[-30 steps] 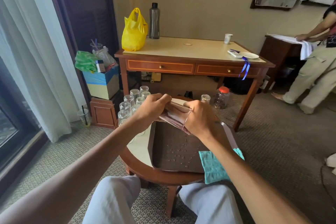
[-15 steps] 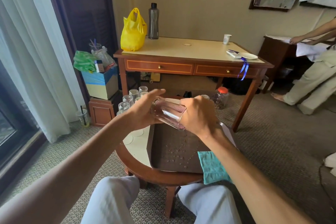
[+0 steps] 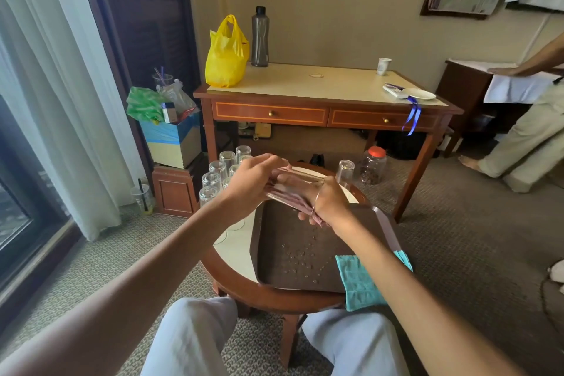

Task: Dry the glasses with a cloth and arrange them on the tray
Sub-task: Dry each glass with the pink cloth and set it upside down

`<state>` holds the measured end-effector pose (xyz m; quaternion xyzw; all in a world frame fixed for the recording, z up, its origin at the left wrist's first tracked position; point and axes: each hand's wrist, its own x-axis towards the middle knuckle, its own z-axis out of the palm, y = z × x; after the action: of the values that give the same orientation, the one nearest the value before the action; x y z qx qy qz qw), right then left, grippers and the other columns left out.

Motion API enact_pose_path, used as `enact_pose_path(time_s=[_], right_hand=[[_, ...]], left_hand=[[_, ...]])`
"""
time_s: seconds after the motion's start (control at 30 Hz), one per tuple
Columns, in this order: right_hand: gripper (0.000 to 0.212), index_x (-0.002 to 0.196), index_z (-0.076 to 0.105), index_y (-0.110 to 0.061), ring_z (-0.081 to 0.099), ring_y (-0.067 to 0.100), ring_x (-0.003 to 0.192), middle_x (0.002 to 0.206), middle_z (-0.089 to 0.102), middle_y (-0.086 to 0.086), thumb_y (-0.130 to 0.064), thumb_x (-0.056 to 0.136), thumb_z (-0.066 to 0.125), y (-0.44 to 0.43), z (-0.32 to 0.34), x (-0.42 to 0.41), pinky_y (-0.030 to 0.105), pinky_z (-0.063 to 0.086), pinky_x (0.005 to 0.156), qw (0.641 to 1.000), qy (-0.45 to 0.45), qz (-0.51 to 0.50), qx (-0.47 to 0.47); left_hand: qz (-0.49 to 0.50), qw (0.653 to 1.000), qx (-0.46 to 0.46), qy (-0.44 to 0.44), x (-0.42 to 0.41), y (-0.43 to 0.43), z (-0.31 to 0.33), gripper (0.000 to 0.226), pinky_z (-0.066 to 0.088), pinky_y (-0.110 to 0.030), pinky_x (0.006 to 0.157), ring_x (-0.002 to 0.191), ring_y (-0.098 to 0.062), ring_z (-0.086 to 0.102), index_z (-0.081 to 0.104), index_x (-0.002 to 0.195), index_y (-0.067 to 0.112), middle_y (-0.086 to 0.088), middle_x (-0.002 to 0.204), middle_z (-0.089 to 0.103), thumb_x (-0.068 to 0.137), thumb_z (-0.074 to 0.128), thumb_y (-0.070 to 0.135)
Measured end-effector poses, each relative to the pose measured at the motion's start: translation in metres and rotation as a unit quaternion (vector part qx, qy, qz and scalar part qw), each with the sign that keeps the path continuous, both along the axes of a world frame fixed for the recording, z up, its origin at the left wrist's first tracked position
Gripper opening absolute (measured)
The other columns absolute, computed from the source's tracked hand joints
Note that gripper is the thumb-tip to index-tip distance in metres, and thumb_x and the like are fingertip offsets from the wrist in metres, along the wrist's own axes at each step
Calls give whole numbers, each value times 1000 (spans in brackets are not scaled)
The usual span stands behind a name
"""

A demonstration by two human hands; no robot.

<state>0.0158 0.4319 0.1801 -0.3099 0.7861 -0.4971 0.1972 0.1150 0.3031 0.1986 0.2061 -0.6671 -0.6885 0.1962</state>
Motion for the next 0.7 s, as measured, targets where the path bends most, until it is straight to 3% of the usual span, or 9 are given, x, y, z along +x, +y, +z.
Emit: enact_pose_path(time_s=[0.1, 0.17, 0.23, 0.33, 0.43, 0.5, 0.57, 0.63, 0.7], right_hand=[[33, 64, 69, -6, 41, 15, 42, 53, 61, 0, -30, 79, 54, 3, 7, -1, 17, 22, 40, 907, 419, -34, -15], [30, 59, 68, -11, 30, 14, 41, 48, 58, 0, -36, 74, 60, 4, 11, -6, 12, 12, 44, 840, 541, -28, -32], [26, 57, 66, -12, 20, 8, 39, 46, 57, 0, -34, 71, 66, 3, 13, -8, 11, 6, 47, 818, 571, -30, -60], [33, 74, 77, -11, 44, 3, 37, 54, 66, -9, -41, 81, 67, -2, 7, -10, 9, 17, 40, 895, 437, -11, -90], [61, 91, 78, -12, 60, 4, 45, 60, 70, -3, -70, 81, 63, -7, 1, 3, 20, 45, 46, 991, 76, 10, -110], [59, 94, 71, -8, 56, 8, 40, 63, 69, 3, -64, 91, 53, -5, 2, 4, 21, 44, 39, 980, -183, 51, -58], [53, 88, 66, -7, 49, 5, 35, 58, 64, 2, -56, 95, 49, 1, 5, 4, 15, 34, 32, 942, -319, 99, -34], [52, 88, 70, -8, 55, 10, 40, 61, 67, 6, -59, 84, 64, 1, 6, -3, 19, 40, 36, 970, -229, 83, -11], [29, 78, 72, -8, 57, 18, 44, 58, 66, 8, -35, 88, 71, 0, 7, -6, 23, 42, 43, 999, 39, 27, 2]], left_hand=[[-33, 988, 133, -72, 1, -4, 3, 22, 60, -32, 72, 89, -22, 74, 65, 109, 11, -11, 95, 74, 101, 61, 31], [-30, 982, 151, -109, 3, -2, 3, 23, 62, -35, 70, 86, -23, 77, 63, 108, 12, -10, 90, 76, 102, 61, 34], [-18, 984, 136, -115, 4, 1, 3, 22, 63, -34, 70, 84, -21, 78, 62, 105, 14, -8, 86, 77, 104, 57, 36], [15, 997, 48, -66, 5, 3, 7, 22, 62, -30, 66, 79, -17, 76, 65, 103, 14, -9, 91, 73, 106, 53, 33], [28, 997, -68, -9, 3, 1, 10, 26, 62, -31, 72, 86, -18, 73, 65, 110, 11, -11, 100, 68, 104, 56, 35], [26, 994, -104, 6, 2, 0, 9, 31, 62, -31, 75, 89, -19, 73, 63, 114, 7, -9, 99, 69, 103, 58, 36], [13, 996, -86, 20, 2, -2, 5, 31, 60, -28, 74, 87, -17, 73, 62, 115, 4, -9, 98, 70, 103, 58, 32], [-18, 1000, -11, 20, 2, -3, 3, 24, 59, -28, 75, 86, -17, 72, 61, 114, 6, -11, 101, 68, 104, 57, 28], [-49, 993, 103, -4, 4, -5, 3, 24, 59, -32, 80, 93, -22, 70, 62, 113, 10, -16, 107, 67, 103, 57, 31]])
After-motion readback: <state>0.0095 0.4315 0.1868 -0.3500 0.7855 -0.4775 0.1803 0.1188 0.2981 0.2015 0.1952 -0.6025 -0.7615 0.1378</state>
